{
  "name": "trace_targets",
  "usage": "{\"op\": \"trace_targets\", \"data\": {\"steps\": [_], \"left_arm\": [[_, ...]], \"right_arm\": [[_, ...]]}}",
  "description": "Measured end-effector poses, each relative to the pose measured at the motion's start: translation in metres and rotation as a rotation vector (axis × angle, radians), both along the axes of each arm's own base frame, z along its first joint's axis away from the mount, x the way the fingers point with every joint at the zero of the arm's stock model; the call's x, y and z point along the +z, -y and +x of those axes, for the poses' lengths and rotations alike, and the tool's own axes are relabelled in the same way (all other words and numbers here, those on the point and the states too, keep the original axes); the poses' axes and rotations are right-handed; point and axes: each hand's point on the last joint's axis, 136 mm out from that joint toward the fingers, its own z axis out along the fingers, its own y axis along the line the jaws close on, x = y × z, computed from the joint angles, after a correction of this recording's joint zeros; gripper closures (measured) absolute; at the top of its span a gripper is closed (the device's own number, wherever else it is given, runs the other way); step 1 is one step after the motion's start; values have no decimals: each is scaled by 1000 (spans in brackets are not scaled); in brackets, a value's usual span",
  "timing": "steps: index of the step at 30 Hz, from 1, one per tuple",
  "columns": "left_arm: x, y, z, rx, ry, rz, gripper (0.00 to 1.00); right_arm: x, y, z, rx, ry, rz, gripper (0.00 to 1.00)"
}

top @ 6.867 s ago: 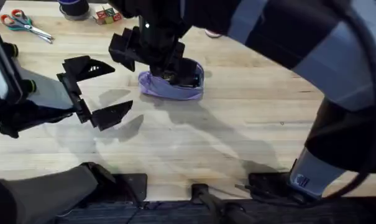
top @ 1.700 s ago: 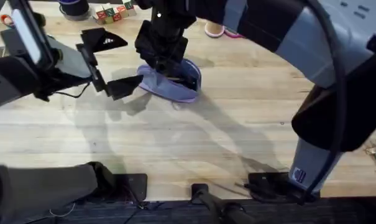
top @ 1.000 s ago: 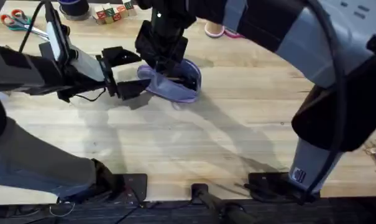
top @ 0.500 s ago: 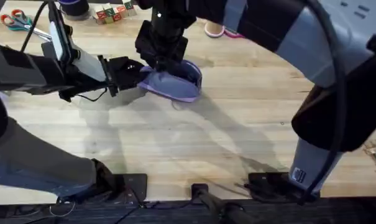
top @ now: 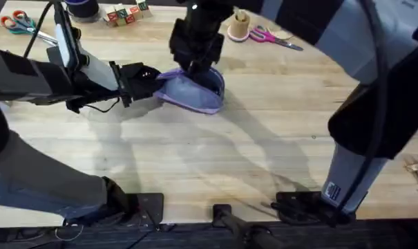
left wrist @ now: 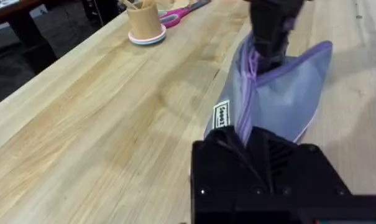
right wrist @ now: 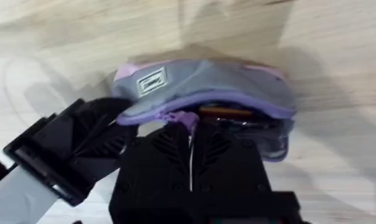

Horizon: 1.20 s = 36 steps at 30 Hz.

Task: Unzip the bag, pick up the pens from the table one at a time and place them inside, then zip the bag closed.

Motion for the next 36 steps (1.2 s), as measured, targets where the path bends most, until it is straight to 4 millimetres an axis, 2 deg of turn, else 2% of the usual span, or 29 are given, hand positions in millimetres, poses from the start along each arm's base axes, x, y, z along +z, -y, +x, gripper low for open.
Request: {"op": "trace_targets", "data": {"steps": [3,12,15,19,25,31,33,35,36], "left_arm": [[2,3,-1,-13,5,-11,959],[1,2,-2,-10,-4,-18,959],[3,3,-3,-14,-1,-28,959],[5,3,-3,-20,4,-42,959],[6,3,-4,-21,5,-45,959],[6,3,-4,-21,5,-45,958],[6,3,-4,-21,5,-45,958],[6,3,-4,-21,5,-45,958],[6,3,-4,-21,5,-45,958]], "right_arm": [[-1,15,7,2,-24,-2,968],[2,111,47,-104,-28,-111,969],[4,131,53,-122,-32,-119,969],[5,146,60,-136,-32,-122,969],[5,153,63,-99,-27,-132,969],[8,139,58,-10,-15,-126,968],[15,126,56,38,8,-92,873],[25,110,52,106,36,-50,646],[32,101,49,143,52,-28,496]]}}
